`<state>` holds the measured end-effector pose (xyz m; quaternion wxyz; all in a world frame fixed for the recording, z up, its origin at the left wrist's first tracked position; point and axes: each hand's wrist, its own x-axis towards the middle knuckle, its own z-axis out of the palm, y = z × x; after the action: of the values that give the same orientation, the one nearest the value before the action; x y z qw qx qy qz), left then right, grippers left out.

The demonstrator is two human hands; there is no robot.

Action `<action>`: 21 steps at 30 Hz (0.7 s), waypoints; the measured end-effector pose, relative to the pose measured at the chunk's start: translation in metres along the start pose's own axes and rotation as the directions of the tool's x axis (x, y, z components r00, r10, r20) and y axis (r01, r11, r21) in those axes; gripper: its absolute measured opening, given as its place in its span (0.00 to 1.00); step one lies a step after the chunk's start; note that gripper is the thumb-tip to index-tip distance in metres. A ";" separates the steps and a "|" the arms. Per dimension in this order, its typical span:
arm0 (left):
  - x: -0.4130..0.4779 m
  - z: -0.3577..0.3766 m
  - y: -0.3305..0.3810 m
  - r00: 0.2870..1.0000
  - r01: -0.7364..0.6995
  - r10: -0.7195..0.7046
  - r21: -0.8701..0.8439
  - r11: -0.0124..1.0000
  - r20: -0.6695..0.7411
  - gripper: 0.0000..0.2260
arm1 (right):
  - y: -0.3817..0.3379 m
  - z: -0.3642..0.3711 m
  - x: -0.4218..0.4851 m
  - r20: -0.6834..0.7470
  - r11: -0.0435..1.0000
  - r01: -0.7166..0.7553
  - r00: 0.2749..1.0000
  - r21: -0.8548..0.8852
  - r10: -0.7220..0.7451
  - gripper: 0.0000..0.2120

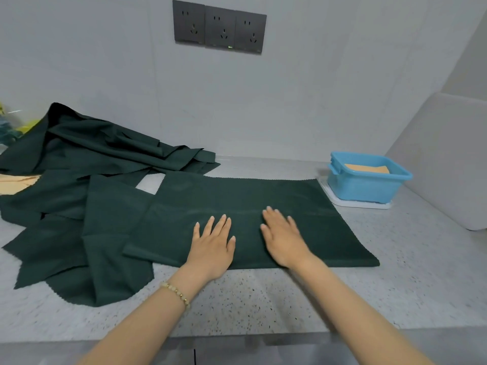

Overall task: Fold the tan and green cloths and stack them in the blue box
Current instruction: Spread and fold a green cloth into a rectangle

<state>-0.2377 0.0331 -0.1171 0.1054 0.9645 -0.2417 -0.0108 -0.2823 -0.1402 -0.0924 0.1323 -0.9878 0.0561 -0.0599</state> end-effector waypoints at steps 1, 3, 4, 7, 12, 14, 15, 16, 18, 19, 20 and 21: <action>0.000 0.000 0.000 1.000 -0.002 0.002 0.003 1.000 -0.004 0.25 | -0.012 0.007 0.001 0.013 0.999 0.032 0.999 0.003 -0.032 0.24; -0.001 0.000 -0.002 1.000 -0.006 0.006 0.005 1.000 -0.009 0.24 | -0.024 0.018 0.004 0.039 0.998 0.058 0.998 0.006 -0.058 0.24; 0.000 0.000 -0.002 1.000 -0.008 0.008 0.003 1.000 -0.012 0.24 | -0.025 0.021 0.004 0.054 0.998 0.055 0.997 -0.005 -0.054 0.24; 0.000 0.001 -0.005 1.000 -0.012 0.012 0.002 1.000 -0.027 0.25 | -0.023 0.027 0.003 0.063 0.999 0.029 0.998 -0.037 -0.027 0.24; 0.004 -0.004 -0.038 0.997 0.058 -0.059 -0.022 0.998 -0.049 0.26 | -0.020 0.029 0.004 0.059 0.998 0.034 0.998 -0.056 -0.030 0.24; 0.008 -0.013 -0.066 0.985 0.157 -0.158 -0.018 0.987 -0.066 0.27 | -0.019 0.029 0.004 0.058 0.998 0.033 0.998 -0.055 -0.030 0.24; 0.009 -0.017 -0.078 0.979 0.195 -0.195 -0.010 0.981 -0.064 0.27 | -0.019 0.030 0.004 0.059 0.998 0.033 0.998 -0.056 -0.030 0.24; 0.010 -0.019 -0.086 0.975 0.216 -0.215 -0.004 0.976 -0.055 0.27 | -0.019 0.030 0.004 0.061 0.998 0.033 0.998 -0.059 -0.029 0.24; 0.010 -0.020 -0.092 0.975 0.218 -0.218 0.003 0.976 -0.035 0.27 | -0.019 0.030 0.004 0.062 0.998 0.032 0.998 -0.061 -0.028 0.24; 0.010 -0.020 -0.090 0.977 0.213 -0.212 0.007 0.977 -0.030 0.27 | -0.019 0.030 0.004 0.064 0.998 0.030 0.998 -0.061 -0.026 0.24; 0.010 -0.020 -0.089 0.977 0.211 -0.211 0.010 0.977 -0.027 0.27 | -0.019 0.030 0.005 0.068 0.998 0.030 0.997 -0.059 -0.026 0.24; 0.010 -0.020 -0.088 0.977 0.211 -0.211 0.017 0.977 -0.022 0.27 | -0.019 0.030 0.004 0.078 0.998 0.031 0.997 -0.054 -0.027 0.24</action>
<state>-0.1864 0.1083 -0.1158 0.0968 0.9858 -0.1371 -0.0099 -0.2721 -0.1145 -0.1153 0.1060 -0.9934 0.0382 -0.0221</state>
